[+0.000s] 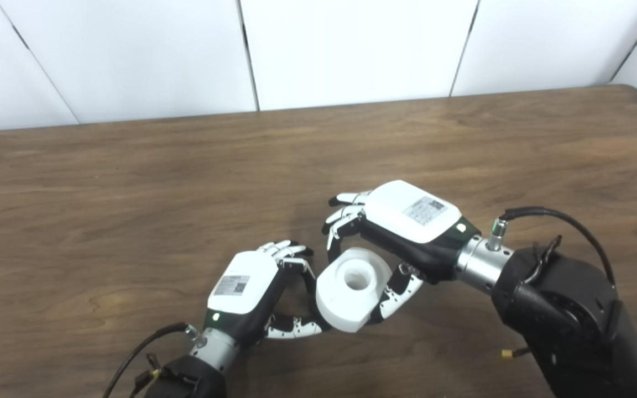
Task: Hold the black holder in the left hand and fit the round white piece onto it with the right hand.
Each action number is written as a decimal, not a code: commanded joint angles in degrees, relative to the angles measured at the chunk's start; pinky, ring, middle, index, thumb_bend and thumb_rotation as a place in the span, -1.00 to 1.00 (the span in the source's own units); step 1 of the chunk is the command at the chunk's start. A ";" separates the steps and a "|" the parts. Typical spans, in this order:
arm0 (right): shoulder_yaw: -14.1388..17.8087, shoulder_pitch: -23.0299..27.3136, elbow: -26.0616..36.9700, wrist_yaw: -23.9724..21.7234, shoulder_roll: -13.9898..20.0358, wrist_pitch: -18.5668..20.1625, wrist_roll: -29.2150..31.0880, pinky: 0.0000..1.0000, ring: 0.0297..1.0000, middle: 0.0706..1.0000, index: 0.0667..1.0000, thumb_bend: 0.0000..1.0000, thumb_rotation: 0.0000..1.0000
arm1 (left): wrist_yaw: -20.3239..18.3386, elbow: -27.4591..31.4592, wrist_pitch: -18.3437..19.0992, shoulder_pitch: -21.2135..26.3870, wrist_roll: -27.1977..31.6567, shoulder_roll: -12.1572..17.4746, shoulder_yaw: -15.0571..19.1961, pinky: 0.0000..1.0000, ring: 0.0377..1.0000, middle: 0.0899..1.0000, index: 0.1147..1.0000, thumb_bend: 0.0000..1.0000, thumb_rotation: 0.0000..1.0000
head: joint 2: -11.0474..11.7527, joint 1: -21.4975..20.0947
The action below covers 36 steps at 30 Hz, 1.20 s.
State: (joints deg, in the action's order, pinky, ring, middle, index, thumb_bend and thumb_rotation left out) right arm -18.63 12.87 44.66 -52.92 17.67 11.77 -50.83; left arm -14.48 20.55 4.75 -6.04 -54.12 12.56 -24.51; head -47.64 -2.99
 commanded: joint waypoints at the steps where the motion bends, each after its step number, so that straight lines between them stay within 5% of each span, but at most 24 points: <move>1: 0.21 0.30 -0.04 0.82 -0.20 -1.22 -0.32 0.72 0.81 0.54 -0.11 0.05 -0.73 | -4.16 -2.26 2.21 -1.81 -0.33 0.55 -0.97 0.73 0.77 0.62 -0.15 0.03 -0.90 | -0.20 -0.04; 36: 0.54 1.37 -1.09 -0.33 0.97 -2.50 -1.59 0.69 0.81 0.53 -0.10 0.05 -0.72 | -4.54 -2.22 2.36 -1.46 -0.79 0.58 -1.22 0.72 0.76 0.62 -0.15 0.03 -0.90 | -0.46 -0.48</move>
State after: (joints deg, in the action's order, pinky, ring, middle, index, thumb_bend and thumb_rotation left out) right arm -18.32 12.52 42.84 -52.77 18.37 10.19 -51.73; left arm -14.72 20.69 5.12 -5.98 -54.22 12.36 -24.61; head -48.08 -3.43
